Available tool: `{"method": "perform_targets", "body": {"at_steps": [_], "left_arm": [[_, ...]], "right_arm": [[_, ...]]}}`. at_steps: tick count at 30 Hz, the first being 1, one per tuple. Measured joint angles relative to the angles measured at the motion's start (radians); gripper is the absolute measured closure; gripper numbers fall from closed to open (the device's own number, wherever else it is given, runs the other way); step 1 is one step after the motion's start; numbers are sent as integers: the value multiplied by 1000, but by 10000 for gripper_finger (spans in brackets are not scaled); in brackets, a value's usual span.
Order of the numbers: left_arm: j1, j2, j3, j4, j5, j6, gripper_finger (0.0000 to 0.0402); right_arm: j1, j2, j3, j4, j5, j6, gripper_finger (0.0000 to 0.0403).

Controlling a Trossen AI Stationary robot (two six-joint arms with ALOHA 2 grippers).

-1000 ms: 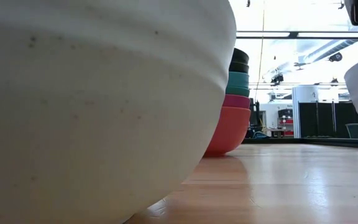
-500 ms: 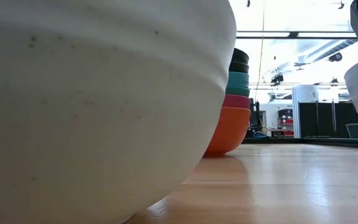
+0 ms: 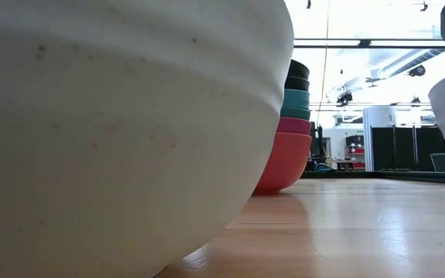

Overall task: Nest bowls inside each other
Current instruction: Stack the right white bowl on the black bowl

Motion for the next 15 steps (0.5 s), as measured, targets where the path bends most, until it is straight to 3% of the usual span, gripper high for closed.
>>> {"method": "perform_targets", "body": {"at_steps": [5,15], "left_arm": [[0,0,0,0,0,0,402],[0,0,0,0,0,0,402]], "right_arm": [[0,0,0,-1,-6,-6,388],[0,0,0,0,-5,-3,393]]}}
